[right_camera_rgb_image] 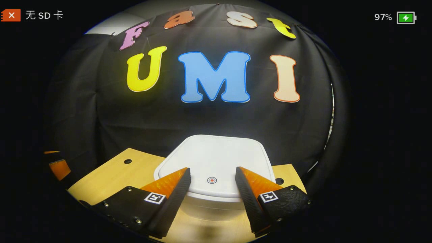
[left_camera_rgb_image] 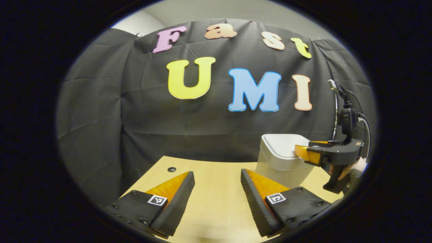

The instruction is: Press the lid of the desktop garbage bin to open it, pick up the crumpled paper on the desktop and throw it into the bin, then pick up the pop can on the desktop and drop it into the bin, and finally close the garbage bin lid.

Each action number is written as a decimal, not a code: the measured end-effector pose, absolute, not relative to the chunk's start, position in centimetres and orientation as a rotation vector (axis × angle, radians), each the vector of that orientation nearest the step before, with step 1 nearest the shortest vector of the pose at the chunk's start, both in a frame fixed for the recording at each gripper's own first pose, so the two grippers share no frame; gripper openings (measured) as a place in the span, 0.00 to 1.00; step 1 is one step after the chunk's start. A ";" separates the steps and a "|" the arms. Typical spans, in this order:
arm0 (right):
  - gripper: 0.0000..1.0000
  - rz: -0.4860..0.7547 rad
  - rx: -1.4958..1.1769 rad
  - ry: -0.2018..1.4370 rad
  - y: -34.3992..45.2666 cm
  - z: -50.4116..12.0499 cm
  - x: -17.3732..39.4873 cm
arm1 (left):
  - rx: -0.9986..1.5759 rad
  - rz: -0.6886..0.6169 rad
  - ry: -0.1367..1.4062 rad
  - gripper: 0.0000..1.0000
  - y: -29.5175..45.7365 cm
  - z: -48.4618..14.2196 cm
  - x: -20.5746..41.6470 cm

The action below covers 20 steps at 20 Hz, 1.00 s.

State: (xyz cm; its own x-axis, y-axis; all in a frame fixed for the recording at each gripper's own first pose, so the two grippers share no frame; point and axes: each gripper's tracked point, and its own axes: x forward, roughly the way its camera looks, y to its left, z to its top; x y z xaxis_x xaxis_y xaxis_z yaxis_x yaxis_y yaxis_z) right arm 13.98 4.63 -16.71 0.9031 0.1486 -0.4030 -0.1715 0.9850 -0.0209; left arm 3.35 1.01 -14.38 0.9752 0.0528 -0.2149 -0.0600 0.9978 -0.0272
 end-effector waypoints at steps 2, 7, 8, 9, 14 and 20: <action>0.85 0.155 -0.054 0.419 4.2 -16.6 13.8 | -0.031 0.056 0.212 0.92 1.0 -14.1 3.3; 0.85 0.142 -0.038 0.386 4.3 -14.5 12.3 | -0.030 0.046 0.186 0.93 0.7 -12.6 3.6; 0.85 0.141 -0.034 0.374 4.2 -13.6 12.0 | -0.030 0.044 0.176 0.93 0.5 -12.1 3.6; 0.85 0.139 -0.029 0.357 4.1 -12.9 11.6 | -0.032 0.037 0.165 0.93 0.3 -11.4 3.8; 0.85 0.143 -0.016 0.262 3.6 -7.5 9.5 | -0.029 0.019 0.129 0.89 -0.9 -8.6 3.9; 0.85 0.161 0.038 0.169 4.3 -2.8 5.5 | -0.020 0.029 0.119 0.92 -1.3 -6.7 3.1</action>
State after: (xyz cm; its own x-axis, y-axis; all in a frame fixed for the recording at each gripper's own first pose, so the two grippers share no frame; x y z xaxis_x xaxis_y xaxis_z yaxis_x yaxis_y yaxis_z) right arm 5.52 4.34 -2.82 0.9729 0.1626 -0.1644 -0.1562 0.9864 0.0512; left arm 3.05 -1.28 -6.71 0.9925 0.0275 -0.1193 -0.0299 0.9994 -0.0187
